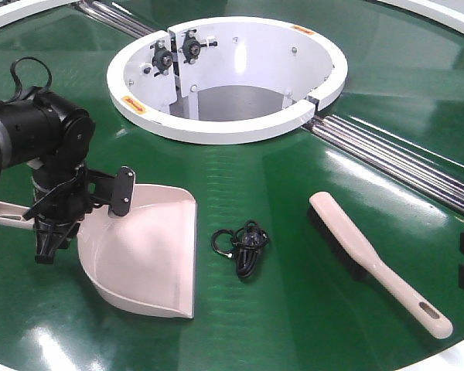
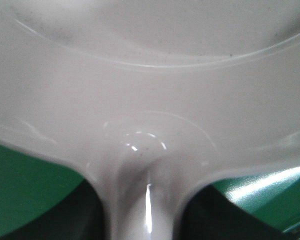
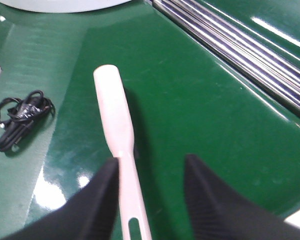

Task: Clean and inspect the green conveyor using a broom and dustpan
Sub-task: 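Reach the right gripper to the pink brush handle and grasp it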

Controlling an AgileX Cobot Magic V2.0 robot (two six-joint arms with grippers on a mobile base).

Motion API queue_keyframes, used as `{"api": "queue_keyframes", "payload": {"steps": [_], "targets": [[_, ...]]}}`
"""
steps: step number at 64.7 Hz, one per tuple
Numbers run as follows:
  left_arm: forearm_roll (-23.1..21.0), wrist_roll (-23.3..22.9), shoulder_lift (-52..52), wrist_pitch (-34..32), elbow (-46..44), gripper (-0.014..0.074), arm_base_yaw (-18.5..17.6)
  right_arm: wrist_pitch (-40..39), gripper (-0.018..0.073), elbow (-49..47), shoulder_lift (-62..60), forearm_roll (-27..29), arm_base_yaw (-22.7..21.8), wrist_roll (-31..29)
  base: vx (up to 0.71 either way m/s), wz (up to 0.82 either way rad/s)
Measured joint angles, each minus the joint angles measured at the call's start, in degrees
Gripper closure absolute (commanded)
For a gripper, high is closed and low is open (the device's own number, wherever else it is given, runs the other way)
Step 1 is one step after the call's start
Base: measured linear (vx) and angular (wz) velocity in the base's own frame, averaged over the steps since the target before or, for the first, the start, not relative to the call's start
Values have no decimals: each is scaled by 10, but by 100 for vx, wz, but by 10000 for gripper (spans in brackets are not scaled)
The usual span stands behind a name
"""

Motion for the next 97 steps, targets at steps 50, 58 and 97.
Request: {"api": "queue_keyframes", "payload": {"steps": [50,58,97], "targets": [[0,0,0,-1,0,604,0,212,67,-234,343,-40,111,6,0,0],[0,0,0,-1,0,604,0,215,67,-249,385,-43,111,6,0,0],[0,0,0,-1,0,604,0,211,76,-252,554,-62,111,4,0,0]]}}
